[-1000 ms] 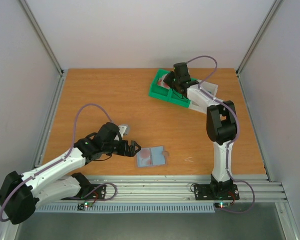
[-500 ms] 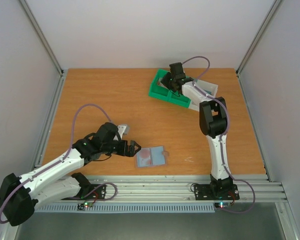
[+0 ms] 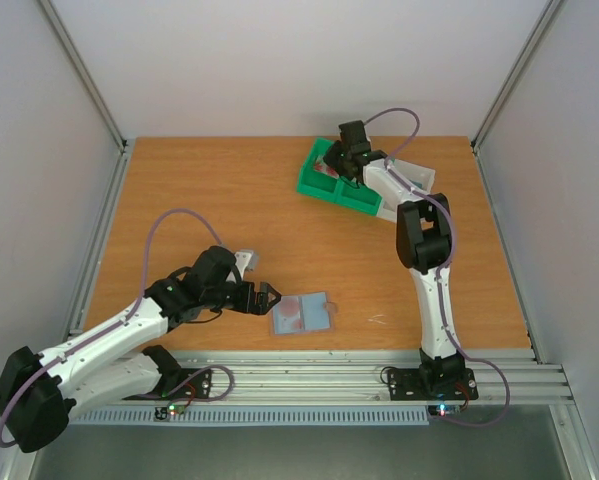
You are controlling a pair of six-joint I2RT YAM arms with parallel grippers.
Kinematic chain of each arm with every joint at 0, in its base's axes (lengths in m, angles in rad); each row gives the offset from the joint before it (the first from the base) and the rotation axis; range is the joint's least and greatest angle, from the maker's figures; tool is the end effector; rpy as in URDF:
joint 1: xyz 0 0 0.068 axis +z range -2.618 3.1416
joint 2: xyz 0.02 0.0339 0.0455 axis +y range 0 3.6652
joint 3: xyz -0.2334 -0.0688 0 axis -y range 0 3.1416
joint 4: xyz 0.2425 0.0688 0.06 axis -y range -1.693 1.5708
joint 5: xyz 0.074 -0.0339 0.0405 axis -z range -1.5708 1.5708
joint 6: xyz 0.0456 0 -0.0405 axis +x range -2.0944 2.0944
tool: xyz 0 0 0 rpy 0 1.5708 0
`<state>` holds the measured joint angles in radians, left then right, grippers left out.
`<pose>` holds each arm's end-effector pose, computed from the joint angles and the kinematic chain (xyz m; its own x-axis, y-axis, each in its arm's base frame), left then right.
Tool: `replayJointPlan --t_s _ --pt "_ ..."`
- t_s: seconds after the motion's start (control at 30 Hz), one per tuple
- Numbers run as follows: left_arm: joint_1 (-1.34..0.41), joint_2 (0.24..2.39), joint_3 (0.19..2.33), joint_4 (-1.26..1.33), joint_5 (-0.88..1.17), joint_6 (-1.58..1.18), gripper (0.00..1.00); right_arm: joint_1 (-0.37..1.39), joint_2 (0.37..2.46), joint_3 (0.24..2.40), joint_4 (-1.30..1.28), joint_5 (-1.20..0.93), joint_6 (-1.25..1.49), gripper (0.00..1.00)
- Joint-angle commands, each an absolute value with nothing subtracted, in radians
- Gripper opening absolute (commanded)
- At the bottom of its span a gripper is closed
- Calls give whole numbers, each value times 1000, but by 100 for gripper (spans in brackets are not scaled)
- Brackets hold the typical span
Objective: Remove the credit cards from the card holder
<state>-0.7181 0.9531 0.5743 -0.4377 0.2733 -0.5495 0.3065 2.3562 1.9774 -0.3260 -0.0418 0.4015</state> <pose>0.1523 -0.1495 0.1839 -0.8716 0.0937 -0.4812 0.3724 0.7651 -0.5254 0.4986 0.1598 0.1671 -0.6982 0.1886 -0.6906 -0.0640 0.9444 0.3226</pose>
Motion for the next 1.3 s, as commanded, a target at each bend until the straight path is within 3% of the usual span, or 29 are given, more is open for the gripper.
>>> replayJointPlan --t_s 0.0,0.5,1.27 --pt "-715 960 570 -428 256 -538 98 287 2384 2037 -384 -23 371 14" --pt "-715 1044 562 -427 289 -593 89 285 2206 1995 -515 -144 293 22" --pt "-713 1028 505 -252 359 -752 75 405 1471 1213 -519 -381 196 23"
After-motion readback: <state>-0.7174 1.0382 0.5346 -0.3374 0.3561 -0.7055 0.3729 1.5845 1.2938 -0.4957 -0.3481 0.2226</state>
